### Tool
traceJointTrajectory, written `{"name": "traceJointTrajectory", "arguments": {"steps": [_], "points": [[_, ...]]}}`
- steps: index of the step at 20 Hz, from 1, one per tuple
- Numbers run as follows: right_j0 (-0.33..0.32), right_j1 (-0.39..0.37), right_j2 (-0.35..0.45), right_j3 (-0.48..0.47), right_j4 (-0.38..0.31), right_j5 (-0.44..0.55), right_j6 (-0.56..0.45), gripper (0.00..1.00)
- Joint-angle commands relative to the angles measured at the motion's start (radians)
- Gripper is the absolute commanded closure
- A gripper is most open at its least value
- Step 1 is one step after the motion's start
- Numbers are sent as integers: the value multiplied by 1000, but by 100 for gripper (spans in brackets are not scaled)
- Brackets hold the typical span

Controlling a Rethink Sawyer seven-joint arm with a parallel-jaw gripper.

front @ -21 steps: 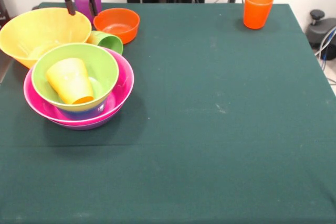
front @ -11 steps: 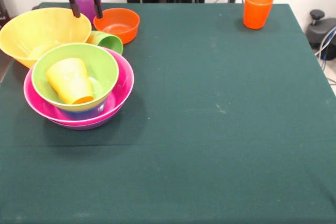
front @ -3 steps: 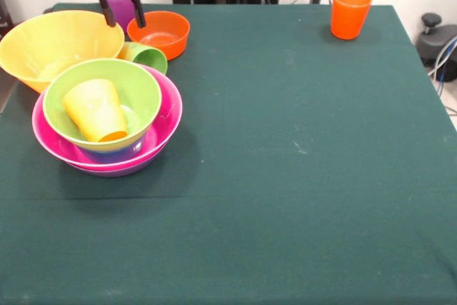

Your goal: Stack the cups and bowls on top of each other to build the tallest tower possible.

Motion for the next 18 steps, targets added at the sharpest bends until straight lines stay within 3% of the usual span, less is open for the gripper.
{"name": "traceJointTrajectory", "arguments": {"steps": [1, 18], "points": [[31, 69, -7, 7, -123, 25, -260, 0], [29, 109, -36, -29, -178, 17, -218, 0]]}}
